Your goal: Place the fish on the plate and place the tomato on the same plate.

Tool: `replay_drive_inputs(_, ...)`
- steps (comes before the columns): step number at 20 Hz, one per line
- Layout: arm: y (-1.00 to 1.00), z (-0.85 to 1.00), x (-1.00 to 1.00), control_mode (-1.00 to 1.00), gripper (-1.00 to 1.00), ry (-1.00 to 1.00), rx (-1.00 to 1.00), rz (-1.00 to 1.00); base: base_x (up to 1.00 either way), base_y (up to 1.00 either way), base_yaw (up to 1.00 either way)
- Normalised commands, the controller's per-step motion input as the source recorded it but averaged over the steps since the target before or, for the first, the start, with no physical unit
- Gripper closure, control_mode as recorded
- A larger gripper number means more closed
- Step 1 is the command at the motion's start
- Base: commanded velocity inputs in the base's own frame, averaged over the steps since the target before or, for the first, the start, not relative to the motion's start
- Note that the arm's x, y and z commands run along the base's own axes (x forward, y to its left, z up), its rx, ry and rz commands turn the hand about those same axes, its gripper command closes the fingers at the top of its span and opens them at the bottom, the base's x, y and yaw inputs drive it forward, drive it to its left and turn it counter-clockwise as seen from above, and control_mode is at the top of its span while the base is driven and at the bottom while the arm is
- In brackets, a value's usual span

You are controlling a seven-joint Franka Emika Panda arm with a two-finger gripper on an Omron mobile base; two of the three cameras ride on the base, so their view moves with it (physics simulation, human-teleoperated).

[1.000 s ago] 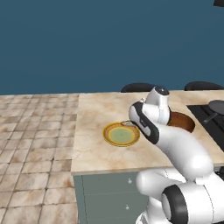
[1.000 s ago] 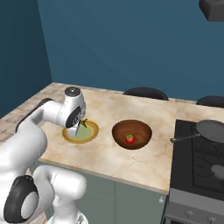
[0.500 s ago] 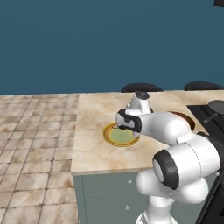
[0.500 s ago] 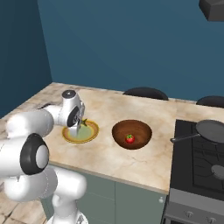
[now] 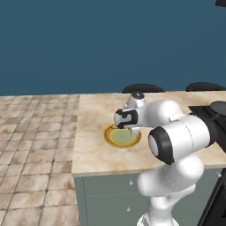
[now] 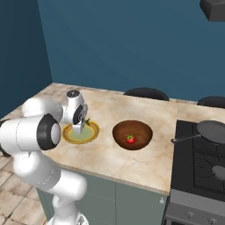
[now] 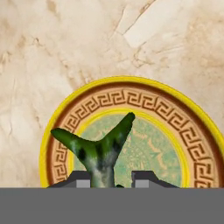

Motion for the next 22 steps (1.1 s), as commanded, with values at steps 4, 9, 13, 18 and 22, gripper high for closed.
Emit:
replay_drive_inputs(4,0.00,-0.29,0.18,-1.00,1.00,0.00,0.00,0.00,0.00,0.00,0.00)
replay_drive_inputs(9,0.00,-0.29,0.22,-1.00,1.00,0.03,0.00,0.01,0.00,0.00,0.00)
replay_drive_inputs(13,0.00,-0.28,0.19,-1.00,1.00,0.02,0.00,0.01,0.00,0.00,0.00)
replay_drive_inputs(18,0.00,-0.25,0.20,-1.00,1.00,0.03,0.00,0.01,0.00,0.00,0.00)
replay_drive_inputs(22,0.00,-0.21,0.23,-1.00,1.00,0.03,0.00,0.01,0.00,0.00,0.00)
